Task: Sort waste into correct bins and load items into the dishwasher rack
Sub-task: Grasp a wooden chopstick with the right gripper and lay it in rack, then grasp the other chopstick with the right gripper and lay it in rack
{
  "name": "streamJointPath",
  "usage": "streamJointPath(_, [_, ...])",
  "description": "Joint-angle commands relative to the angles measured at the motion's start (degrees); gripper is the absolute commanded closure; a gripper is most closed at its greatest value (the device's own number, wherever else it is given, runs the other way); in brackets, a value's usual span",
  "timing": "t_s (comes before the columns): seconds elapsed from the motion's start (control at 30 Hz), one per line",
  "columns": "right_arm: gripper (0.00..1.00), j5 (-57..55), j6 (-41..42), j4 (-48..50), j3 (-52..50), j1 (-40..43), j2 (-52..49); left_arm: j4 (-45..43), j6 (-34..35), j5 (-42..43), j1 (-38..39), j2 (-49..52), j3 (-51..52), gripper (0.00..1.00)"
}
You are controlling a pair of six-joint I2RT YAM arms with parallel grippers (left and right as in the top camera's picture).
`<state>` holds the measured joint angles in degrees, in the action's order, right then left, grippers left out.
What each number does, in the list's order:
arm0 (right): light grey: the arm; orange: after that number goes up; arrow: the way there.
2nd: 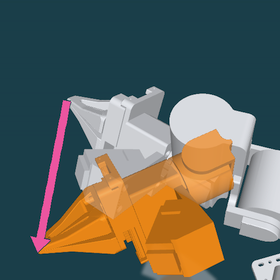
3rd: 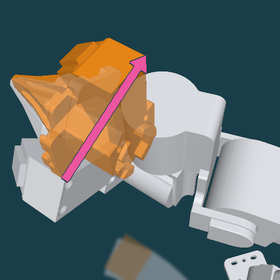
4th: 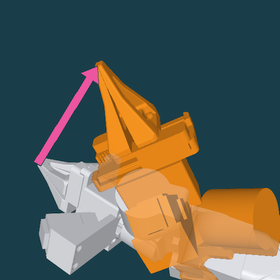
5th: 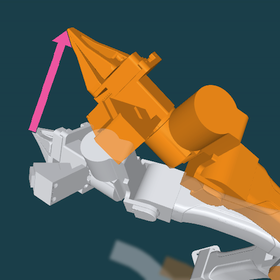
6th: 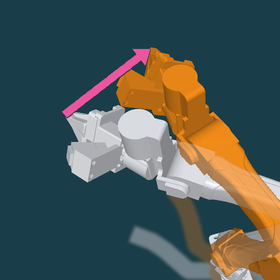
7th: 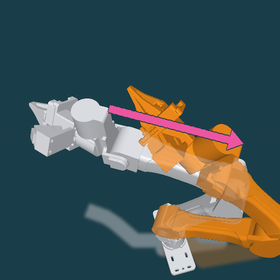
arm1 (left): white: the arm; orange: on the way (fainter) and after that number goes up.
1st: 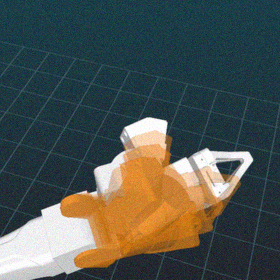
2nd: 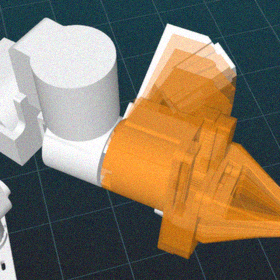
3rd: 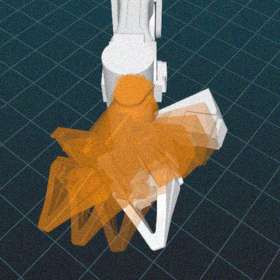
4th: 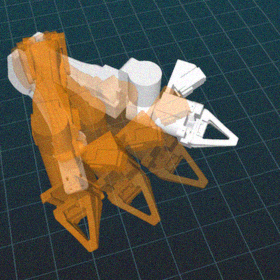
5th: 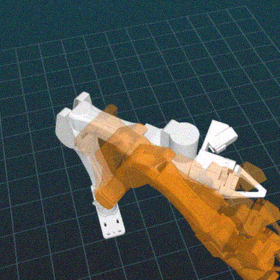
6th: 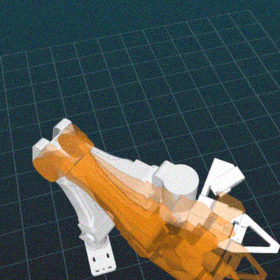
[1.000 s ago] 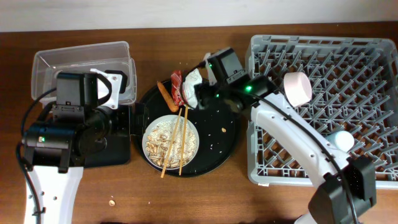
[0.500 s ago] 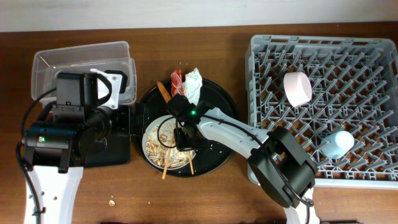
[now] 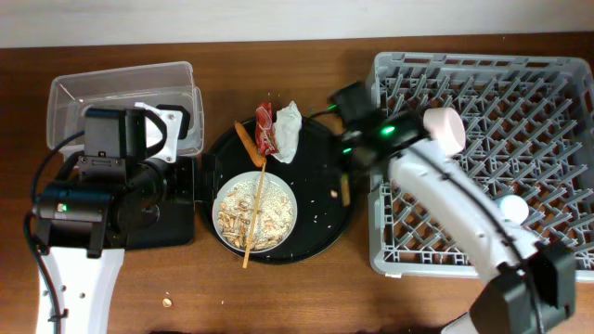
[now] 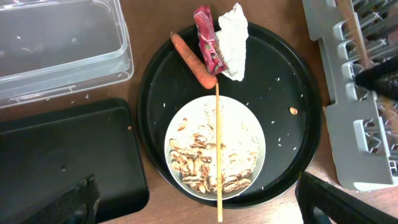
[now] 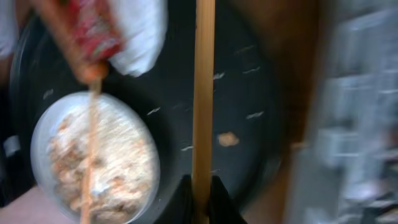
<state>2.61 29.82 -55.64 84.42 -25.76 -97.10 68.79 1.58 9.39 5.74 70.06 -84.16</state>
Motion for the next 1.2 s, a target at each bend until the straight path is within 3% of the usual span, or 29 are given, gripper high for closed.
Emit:
streamJointPath(0.0, [0.96,-2.6,-6.3,-4.2,-0.2,8.0,1.0,-0.1,0.6,-0.2,0.2,-0.4,-0.3,0.0])
streamJointPath(0.17, [0.96,-1.6,-16.3,-6.8,-0.4,18.8,-1.8,-0.1,0.6,-0.2,0.2,-0.4,-0.3,0.0])
streamJointPath(0.3, [0.93,-0.3,-20.2,-5.1,-1.0,14.9,-7.8,-0.1,0.6,-0.2,0.2,-0.4,-0.3,0.0])
streamJointPath(0.33, [0.66,-1.0,-19.6,-4.0,-1.0,13.7,-9.4,-0.1,0.6,-0.2,0.2,-0.4,-0.3,0.0])
streamJointPath(0.37, [0.57,-2.3,-18.3,-3.6,-1.0,13.0,-9.8,-0.1,0.6,-0.2,0.2,-0.4,-0.3,0.0])
streamJointPath(0.5, [0.51,0.2,-15.1,-2.7,1.8,5.4,-4.2,-0.1,0.6,-0.2,0.2,-0.4,-0.3,0.0])
streamJointPath(0.57, [0.52,4.8,-11.6,0.7,1.6,-1.5,-3.9,-0.1,0.6,-0.2,0.2,-0.4,-0.3,0.0])
streamJointPath(0.77, [0.59,4.7,2.5,11.8,1.0,-17.6,-13.0,-0.1,0.6,-0.2,0.2,-0.4,-0.3,0.0])
streamJointPath(0.93, [0.61,4.7,4.8,18.8,1.0,-21.4,-21.7,-0.1,0.6,-0.2,0.2,-0.4,-0.3,0.0])
streamJointPath(1.07, [0.96,4.9,5.2,19.0,1.0,-21.5,-22.9,-0.1,0.6,-0.2,0.2,-0.4,-0.3,0.0])
streamJointPath(1.17, [0.96,3.6,4.9,17.3,1.2,-21.3,-21.2,-0.1,0.6,-0.2,0.2,-0.4,-0.3,0.0])
